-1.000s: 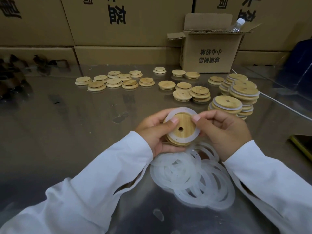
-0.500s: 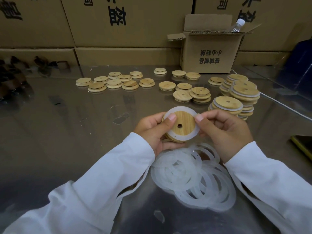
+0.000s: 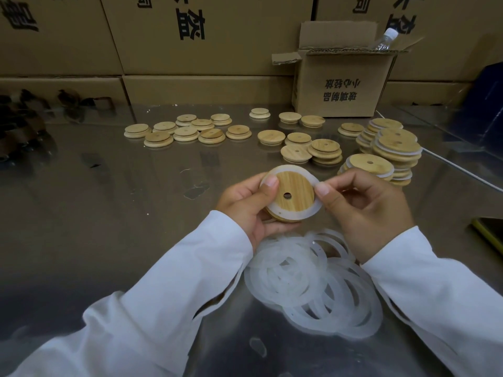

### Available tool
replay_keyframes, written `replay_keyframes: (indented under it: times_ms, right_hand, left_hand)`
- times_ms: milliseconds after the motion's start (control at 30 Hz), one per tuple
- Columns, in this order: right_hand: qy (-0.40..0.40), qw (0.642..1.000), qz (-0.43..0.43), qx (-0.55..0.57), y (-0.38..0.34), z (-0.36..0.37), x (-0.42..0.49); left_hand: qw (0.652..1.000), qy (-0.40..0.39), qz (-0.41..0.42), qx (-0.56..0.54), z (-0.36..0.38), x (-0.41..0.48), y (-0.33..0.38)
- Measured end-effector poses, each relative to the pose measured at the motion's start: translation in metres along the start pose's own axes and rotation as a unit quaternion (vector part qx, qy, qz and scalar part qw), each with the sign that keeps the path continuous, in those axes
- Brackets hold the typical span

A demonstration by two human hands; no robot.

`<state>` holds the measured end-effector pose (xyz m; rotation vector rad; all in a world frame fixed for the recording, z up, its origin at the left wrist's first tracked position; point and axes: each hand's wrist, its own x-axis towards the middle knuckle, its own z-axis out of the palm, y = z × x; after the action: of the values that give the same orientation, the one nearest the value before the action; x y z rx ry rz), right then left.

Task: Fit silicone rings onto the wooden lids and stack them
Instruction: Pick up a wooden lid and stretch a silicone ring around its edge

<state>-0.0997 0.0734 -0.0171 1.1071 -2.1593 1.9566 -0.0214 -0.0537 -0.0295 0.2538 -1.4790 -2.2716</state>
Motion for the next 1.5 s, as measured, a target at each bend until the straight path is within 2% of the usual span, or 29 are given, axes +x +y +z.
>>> replay_keyframes:
  times_ms: [133,267,433,633,900,1133,1500]
  right_hand:
    - [0.021,0.999,-0.029,-0.04,-0.004,0.001,-0.003]
    - [0.032,0.998,-0.034,-0.05,-0.006,0.002,-0.005]
    - [0.036,0.998,-0.022,-0.052,-0.005,0.002,-0.008]
    - [0.037,0.999,0.005,-0.032,0.0,0.002,-0.005]
    - [0.032,0.999,0.015,-0.005,0.002,0.002,-0.003]
    - [0.057,0.998,0.025,-0.016,0.003,0.0,-0.001]
    - [0.031,0.999,-0.011,-0.043,0.005,0.001,-0.003]
  left_hand:
    - [0.999,-0.008,0.026,0.023,-0.003,0.0,0.004]
    - [0.99,0.0,0.093,0.11,-0.004,-0.001,0.005]
    - [0.972,0.016,0.133,0.194,-0.002,-0.002,0.004]
    - [0.963,0.021,0.136,0.23,-0.001,-0.004,0.003]
    - [0.967,0.003,0.129,0.222,0.002,-0.008,0.004]
    - [0.941,-0.009,0.153,0.302,0.005,-0.011,0.005]
    - [0.959,0.031,0.12,0.256,0.005,-0.009,0.004]
